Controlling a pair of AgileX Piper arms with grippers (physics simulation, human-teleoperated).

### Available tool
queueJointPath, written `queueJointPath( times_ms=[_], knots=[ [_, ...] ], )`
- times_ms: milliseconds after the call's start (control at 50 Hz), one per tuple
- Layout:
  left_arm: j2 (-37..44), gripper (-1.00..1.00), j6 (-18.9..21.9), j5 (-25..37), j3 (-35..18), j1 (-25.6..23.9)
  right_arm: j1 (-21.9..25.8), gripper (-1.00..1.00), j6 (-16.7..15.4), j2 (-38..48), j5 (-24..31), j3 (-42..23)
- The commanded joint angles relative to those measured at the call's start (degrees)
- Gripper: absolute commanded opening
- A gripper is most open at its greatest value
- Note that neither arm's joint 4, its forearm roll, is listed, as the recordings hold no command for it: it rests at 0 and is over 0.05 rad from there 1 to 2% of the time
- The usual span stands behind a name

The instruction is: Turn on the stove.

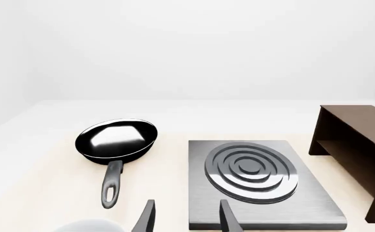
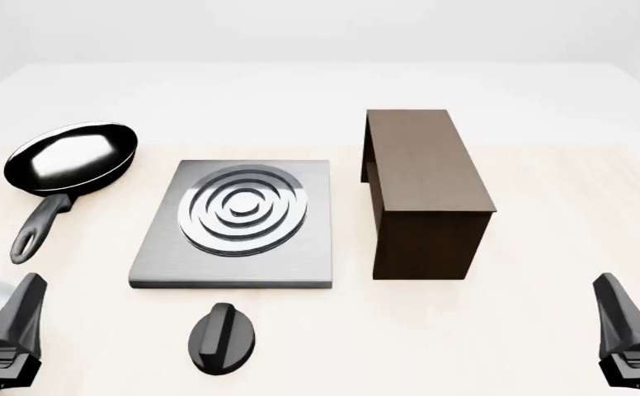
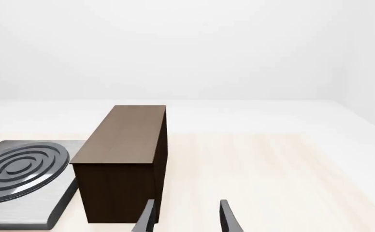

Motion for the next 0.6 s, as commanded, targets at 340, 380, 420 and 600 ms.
queueJointPath(
  times_ms=[340, 380, 420, 600],
  knots=[
    [2.3, 1.00, -1.2, -0.6, -0.5, 0.0, 0.0, 1.00, -0.2, 0.2, -0.1, -0.2],
    [1.4, 1.00, -1.5, 0.1, -0.7, -0.2, 0.1, 1.00, -0.2, 0.2, -0.1, -0.2],
    [0.5, 1.00, -0.6, 1.1, -0.8, -0.3, 0.0, 1.00, -0.1, 0.2, -0.1, -0.2],
    [4.7, 1.00, -0.8, 0.6, -2.4, 0.2, 0.1, 1.00, -0.2, 0.2, -0.1, -0.2]
  ],
)
